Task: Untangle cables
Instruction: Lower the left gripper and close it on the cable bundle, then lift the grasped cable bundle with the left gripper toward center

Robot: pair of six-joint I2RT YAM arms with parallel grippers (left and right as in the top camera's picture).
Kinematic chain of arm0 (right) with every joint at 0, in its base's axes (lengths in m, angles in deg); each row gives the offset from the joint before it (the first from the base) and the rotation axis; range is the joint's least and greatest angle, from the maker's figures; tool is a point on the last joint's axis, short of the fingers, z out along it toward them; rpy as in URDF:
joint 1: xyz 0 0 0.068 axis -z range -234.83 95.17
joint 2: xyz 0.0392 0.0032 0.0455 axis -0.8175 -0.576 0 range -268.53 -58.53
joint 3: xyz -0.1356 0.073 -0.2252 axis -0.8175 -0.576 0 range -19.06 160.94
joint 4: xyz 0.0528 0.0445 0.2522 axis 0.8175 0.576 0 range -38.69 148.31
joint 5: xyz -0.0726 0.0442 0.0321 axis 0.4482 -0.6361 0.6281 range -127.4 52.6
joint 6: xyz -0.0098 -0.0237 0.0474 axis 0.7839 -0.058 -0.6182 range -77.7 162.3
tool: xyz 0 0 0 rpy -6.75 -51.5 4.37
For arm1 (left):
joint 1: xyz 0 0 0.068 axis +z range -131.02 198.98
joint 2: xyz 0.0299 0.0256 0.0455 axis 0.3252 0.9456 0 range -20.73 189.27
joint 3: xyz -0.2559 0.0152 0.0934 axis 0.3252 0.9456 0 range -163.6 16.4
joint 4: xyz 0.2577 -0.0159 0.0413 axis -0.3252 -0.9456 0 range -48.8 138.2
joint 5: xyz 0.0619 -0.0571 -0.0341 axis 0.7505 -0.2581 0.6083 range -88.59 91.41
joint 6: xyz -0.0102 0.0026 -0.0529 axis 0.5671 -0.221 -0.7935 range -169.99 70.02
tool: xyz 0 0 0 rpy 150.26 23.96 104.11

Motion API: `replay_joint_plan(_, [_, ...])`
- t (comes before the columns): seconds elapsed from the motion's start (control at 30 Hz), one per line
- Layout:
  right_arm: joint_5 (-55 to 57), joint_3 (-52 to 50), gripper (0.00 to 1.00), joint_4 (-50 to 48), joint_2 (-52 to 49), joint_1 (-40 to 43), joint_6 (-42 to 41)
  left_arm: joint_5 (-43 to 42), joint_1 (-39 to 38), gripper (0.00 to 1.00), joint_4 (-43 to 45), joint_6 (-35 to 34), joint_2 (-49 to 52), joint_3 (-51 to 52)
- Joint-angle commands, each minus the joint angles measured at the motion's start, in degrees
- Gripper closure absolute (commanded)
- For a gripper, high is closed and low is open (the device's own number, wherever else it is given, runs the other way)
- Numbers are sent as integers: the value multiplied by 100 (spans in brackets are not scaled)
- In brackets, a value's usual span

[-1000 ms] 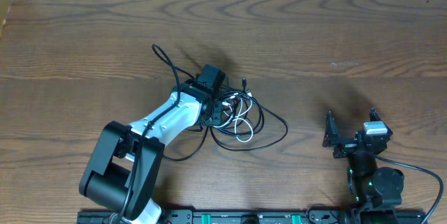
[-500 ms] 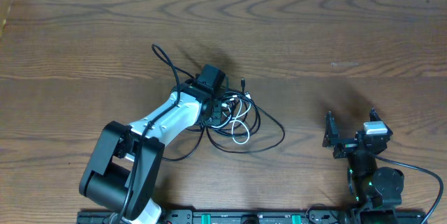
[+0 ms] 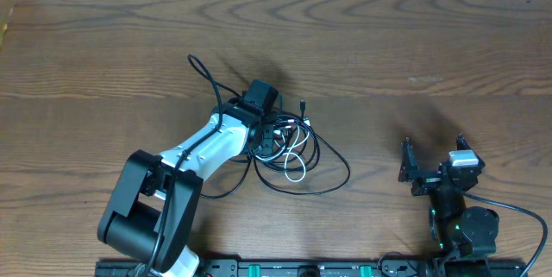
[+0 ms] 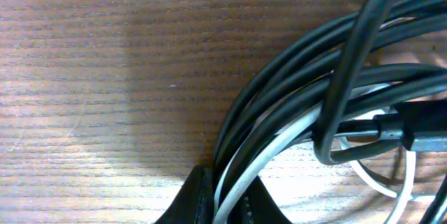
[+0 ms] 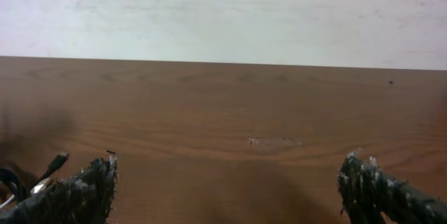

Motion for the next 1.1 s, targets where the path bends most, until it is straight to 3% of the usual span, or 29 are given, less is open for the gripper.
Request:
replay_joint_plan(0.0, [63,-4,1,26,35,17,46,13,-7,93,-42,273,44,190])
replay_joint_plan(0.37, [63,-4,1,28,35,17,46,11,-7,92,-63,289,-896,184])
replay_joint_plan(0.77, [63,-4,1,26,35,17,46,13,-7,92,-59,1272,-2721,181])
replay_joint_plan(1.07, [63,-4,1,26,35,17,46,11,-7,92,-66,1792,-3362,184])
